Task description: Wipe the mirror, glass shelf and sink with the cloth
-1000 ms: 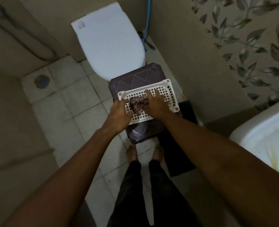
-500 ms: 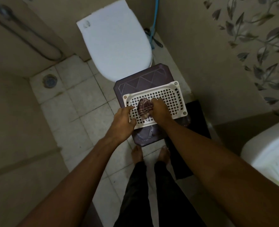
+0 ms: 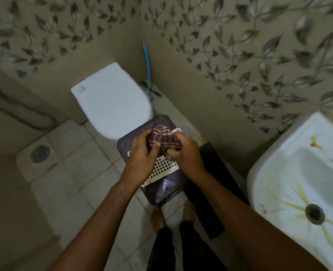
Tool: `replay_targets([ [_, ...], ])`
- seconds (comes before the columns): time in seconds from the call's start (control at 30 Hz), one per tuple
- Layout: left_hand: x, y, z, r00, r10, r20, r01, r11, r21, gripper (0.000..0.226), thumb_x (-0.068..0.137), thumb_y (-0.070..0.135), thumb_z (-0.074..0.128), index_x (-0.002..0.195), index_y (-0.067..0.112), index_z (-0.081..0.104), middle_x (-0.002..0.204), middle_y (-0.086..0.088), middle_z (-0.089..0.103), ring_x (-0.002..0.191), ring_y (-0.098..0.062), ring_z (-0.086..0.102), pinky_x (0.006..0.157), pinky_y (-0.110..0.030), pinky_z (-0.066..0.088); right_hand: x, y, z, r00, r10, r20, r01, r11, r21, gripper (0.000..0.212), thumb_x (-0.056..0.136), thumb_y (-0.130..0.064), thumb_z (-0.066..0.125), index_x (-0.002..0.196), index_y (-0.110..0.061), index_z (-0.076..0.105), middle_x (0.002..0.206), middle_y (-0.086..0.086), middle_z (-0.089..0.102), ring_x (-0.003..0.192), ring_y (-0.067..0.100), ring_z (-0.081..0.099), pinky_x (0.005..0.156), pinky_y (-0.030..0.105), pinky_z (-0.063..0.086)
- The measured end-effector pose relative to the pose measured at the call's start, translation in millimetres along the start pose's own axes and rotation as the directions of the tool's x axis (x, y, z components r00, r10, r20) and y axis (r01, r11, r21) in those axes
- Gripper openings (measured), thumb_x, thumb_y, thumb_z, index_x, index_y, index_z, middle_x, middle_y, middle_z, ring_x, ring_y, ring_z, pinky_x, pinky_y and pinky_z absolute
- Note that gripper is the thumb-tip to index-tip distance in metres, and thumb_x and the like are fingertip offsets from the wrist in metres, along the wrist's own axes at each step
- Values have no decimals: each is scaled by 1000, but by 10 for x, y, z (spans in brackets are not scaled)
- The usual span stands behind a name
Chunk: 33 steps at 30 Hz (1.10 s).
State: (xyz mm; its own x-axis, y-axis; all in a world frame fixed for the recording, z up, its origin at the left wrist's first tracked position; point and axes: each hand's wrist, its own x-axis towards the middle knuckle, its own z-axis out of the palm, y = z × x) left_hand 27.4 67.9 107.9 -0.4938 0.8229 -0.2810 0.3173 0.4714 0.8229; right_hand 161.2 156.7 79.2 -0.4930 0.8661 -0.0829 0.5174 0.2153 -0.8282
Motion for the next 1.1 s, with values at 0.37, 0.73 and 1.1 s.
replay_targets([
  [0.37, 65, 1733, 331, 854, 473, 219, -496, 866, 65, 46, 100, 30, 52, 143, 13, 44, 133, -11, 43, 121, -19, 47, 104, -25, 35, -181, -477, -1823, 937, 24, -348, -43, 998, -47, 28, 71, -1, 76, 94, -11, 65, 94, 6, 57, 83, 21, 58, 68, 27, 48],
  [0.73, -660, 3227, 1369, 521, 719, 460, -692, 671, -265, 33, 97, 35, 58, 127, 22, 54, 101, 10, 66, 83, 4, 64, 72, -18, 52, -1424, -780, -3516, 709, 12, -706, -92, 993, -76, 31, 71, 2, 75, 98, -9, 67, 90, -2, 44, 74, -7, 48, 62, 5, 36],
  [1.1, -1654, 3744, 2229, 405, 797, 449, -803, 544, -242, 28, 96, 38, 58, 76, 25, 42, 59, 3, 52, 58, -8, 52, 50, -19, 35, -2818, -409, -4234, 632, 223, -743, 8, 956, 294, 28, 85, -7, 76, 109, -22, 74, 93, -3, 77, 87, 15, 74, 77, 40, 61],
])
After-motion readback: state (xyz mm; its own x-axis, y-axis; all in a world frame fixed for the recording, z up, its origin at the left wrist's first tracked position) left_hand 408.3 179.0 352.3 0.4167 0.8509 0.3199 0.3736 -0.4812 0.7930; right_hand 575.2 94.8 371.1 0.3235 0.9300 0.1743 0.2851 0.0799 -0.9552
